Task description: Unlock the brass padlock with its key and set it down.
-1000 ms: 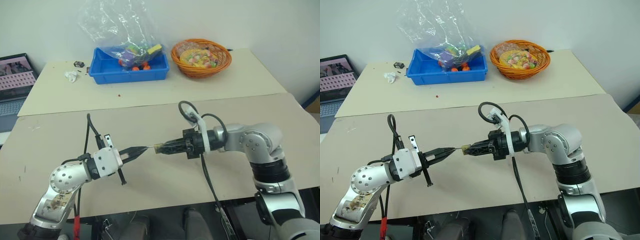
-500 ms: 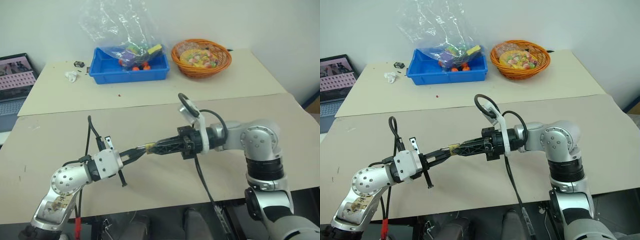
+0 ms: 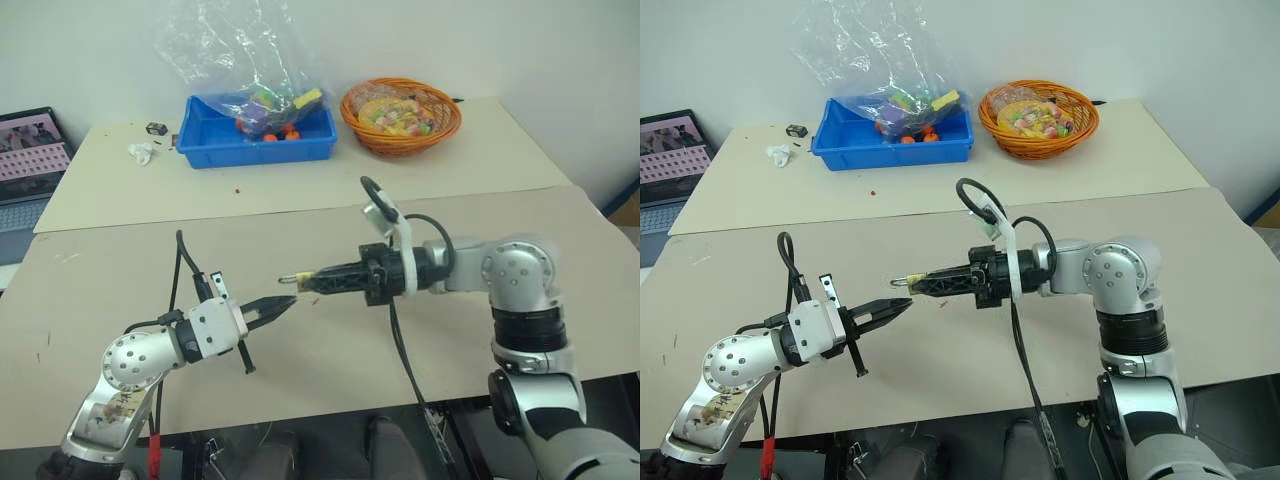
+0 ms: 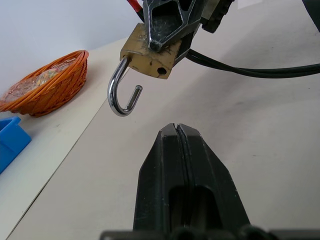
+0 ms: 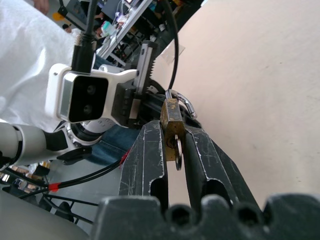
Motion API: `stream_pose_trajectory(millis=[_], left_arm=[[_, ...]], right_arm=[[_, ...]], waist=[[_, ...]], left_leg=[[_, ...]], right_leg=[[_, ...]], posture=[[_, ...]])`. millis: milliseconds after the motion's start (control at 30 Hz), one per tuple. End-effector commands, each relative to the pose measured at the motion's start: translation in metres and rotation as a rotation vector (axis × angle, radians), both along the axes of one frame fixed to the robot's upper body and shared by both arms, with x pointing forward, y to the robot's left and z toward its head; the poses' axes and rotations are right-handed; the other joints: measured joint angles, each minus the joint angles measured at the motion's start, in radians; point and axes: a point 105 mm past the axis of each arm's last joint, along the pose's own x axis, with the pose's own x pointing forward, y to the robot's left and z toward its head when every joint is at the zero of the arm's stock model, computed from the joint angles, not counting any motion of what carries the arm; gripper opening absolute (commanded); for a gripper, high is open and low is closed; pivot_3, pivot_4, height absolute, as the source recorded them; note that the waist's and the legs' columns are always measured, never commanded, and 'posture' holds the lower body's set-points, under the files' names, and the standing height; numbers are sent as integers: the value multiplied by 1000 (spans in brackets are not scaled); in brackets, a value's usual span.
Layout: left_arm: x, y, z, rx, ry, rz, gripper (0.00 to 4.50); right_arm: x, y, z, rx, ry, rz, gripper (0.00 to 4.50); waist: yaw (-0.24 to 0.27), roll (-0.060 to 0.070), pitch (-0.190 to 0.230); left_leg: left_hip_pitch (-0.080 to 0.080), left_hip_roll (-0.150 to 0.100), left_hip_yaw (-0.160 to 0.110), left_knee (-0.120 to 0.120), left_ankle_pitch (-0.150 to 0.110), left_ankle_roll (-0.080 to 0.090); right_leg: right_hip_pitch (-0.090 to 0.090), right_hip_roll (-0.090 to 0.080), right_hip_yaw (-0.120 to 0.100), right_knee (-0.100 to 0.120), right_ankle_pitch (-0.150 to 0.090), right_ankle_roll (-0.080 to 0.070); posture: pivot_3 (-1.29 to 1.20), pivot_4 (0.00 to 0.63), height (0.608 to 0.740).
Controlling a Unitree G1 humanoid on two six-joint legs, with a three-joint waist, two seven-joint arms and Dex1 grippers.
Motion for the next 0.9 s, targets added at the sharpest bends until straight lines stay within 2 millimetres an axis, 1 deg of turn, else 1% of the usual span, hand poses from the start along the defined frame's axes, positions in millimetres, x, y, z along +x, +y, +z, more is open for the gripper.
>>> stream_pose_trajectory(millis=[33,267,900], left_arm=[[-4,-5,13,-8,-51,-15,41],[-4,-7,16,-10,-51,-11,41],[-3,-11,20,-10,-53,-20,41]], right_arm=[[5,1,16,41,-51,-7,101],[-8,3,11,18,-57,44,101],[-21,0,-2,-10,-42,74,101]], waist=[[-1,0,0],[1,0,0],[1,0,0]], left_leg=[[0,0,0,0,0,0],[0,1,1,0,0,0],[0,1,1,0,0,0]], right_leg=[[0,0,0,0,0,0],[0,1,0,0,0,0],[0,1,1,0,0,-1]], posture=[[0,150,732],[0,150,732],[0,150,732]])
